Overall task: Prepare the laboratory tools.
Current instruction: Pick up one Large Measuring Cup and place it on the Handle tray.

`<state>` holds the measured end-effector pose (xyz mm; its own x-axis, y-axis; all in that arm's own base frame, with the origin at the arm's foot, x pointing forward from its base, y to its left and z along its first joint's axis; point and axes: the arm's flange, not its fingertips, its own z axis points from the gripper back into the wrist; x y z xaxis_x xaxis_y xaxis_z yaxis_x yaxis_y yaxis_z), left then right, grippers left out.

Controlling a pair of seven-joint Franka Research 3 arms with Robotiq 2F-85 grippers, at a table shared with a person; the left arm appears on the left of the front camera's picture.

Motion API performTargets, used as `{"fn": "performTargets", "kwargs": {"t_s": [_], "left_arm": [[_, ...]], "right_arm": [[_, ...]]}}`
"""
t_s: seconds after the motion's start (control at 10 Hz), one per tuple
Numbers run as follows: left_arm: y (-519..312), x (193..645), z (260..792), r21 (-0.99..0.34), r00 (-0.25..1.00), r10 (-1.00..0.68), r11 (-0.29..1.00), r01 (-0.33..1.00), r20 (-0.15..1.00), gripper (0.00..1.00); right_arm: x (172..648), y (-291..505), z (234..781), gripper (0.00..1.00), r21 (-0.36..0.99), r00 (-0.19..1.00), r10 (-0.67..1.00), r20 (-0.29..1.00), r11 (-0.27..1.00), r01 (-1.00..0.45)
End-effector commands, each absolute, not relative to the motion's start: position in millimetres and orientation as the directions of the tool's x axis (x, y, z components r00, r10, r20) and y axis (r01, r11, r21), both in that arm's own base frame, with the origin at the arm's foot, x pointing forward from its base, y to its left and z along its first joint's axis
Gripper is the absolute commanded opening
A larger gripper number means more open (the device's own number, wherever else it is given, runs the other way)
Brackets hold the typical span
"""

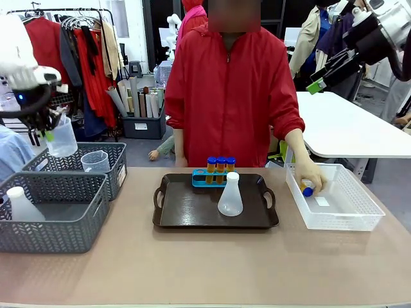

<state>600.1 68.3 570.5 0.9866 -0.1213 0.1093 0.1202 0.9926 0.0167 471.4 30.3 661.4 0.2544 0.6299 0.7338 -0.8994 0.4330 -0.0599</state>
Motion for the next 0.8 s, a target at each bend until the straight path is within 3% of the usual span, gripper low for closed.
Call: {"fn": "performTargets", "kwargs": {"t_s": [0.0,0.4,0.7], "left_arm": [[62,599,610,0.018,0.973,-0.211,0.978,0.21,0.096,0.0],[24,574,694,0.058,0.913,-0.403,0.915,0.399,0.063,0.0],[3,552,727,0.091,0.865,-0.5,0.864,0.495,0.045,0.0]], "right_arm": [[471,31,663,1.0,-0.061,0.247,0.629,0.737,0.426,-0.903],[471,31,663,1.0,-0.061,0.247,0.629,0.737,0.426,-0.903],[471,31,663,1.0,-0.061,0.247,0.629,0.737,0.426,-0.903]]}}
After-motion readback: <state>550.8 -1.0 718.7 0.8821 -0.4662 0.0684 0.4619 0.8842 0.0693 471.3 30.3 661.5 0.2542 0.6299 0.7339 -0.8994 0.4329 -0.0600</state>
